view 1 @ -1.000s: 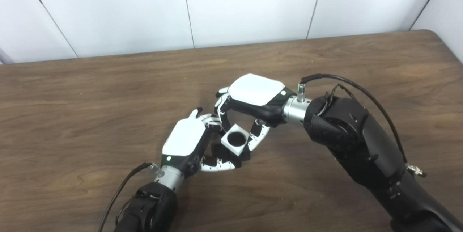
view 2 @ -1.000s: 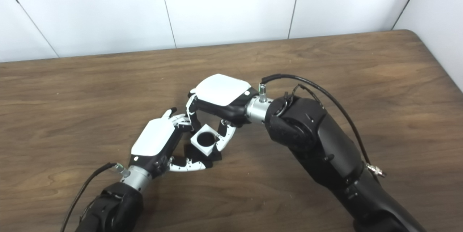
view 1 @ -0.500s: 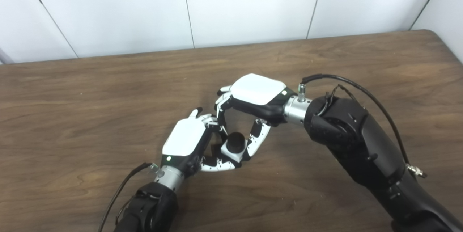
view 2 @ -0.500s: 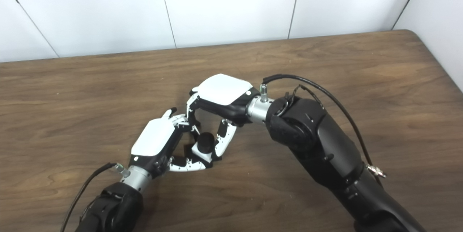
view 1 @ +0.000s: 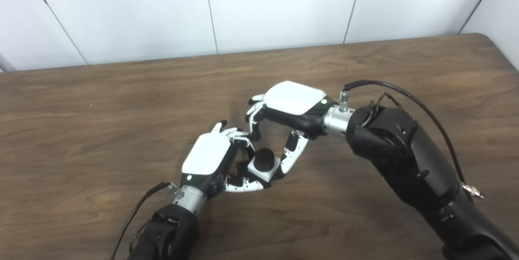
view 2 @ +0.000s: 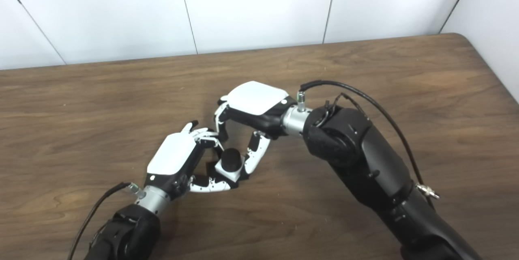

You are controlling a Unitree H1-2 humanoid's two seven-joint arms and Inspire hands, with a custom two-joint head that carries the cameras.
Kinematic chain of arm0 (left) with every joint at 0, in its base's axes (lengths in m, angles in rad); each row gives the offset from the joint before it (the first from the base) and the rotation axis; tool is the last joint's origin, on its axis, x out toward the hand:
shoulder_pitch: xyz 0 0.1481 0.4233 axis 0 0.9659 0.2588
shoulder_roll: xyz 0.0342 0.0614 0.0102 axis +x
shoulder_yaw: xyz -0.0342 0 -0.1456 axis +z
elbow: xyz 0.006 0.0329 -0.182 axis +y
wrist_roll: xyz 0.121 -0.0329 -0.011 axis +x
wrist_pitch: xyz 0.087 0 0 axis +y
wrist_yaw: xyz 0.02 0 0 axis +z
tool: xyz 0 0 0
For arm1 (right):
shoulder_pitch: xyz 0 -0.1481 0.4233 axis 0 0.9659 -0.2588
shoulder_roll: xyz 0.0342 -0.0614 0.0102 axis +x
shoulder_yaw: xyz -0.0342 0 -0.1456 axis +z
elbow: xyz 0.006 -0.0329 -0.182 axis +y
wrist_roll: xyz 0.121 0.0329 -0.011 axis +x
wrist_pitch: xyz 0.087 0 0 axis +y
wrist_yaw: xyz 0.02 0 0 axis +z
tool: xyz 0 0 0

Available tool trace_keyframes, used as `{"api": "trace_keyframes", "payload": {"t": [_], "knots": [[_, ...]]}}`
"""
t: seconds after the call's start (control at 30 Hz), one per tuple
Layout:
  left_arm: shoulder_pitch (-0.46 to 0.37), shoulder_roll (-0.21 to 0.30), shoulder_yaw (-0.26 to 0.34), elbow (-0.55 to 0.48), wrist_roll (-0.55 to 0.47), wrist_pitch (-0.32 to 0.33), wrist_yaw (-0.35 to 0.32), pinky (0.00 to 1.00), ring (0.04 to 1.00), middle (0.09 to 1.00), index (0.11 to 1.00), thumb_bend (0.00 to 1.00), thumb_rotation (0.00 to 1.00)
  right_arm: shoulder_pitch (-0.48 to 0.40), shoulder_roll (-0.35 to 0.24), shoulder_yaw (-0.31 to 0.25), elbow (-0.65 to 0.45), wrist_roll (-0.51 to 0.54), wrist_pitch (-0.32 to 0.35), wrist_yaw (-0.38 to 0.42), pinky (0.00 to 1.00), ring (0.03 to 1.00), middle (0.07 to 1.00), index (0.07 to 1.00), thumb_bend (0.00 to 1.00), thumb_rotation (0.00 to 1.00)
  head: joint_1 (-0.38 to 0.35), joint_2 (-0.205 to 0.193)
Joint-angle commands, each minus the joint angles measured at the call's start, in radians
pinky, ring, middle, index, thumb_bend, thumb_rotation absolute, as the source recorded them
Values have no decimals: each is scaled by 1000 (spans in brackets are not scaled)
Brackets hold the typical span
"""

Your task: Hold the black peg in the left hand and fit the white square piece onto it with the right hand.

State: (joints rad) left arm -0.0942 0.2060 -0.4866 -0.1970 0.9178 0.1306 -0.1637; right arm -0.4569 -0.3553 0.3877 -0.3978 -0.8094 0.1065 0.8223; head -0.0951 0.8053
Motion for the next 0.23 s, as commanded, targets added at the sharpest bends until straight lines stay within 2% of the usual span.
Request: {"api": "trace_keyframes", "payload": {"t": [0.0, 0.2], "knots": [[15, 16, -22, 30, 4, -7, -52, 1000, 862, 756, 483, 525, 58, -28, -16, -32, -49, 15, 9, -13, 867, 925, 804, 537, 1000, 307, -4, 0], [11, 20, -19, 36, 4, -10, -48, 1000, 858, 755, 483, 525, 59, -21, -51, -71, -65, 37, -4, -29, 869, 926, 790, 545, 1000, 317, -8, -1]]}}
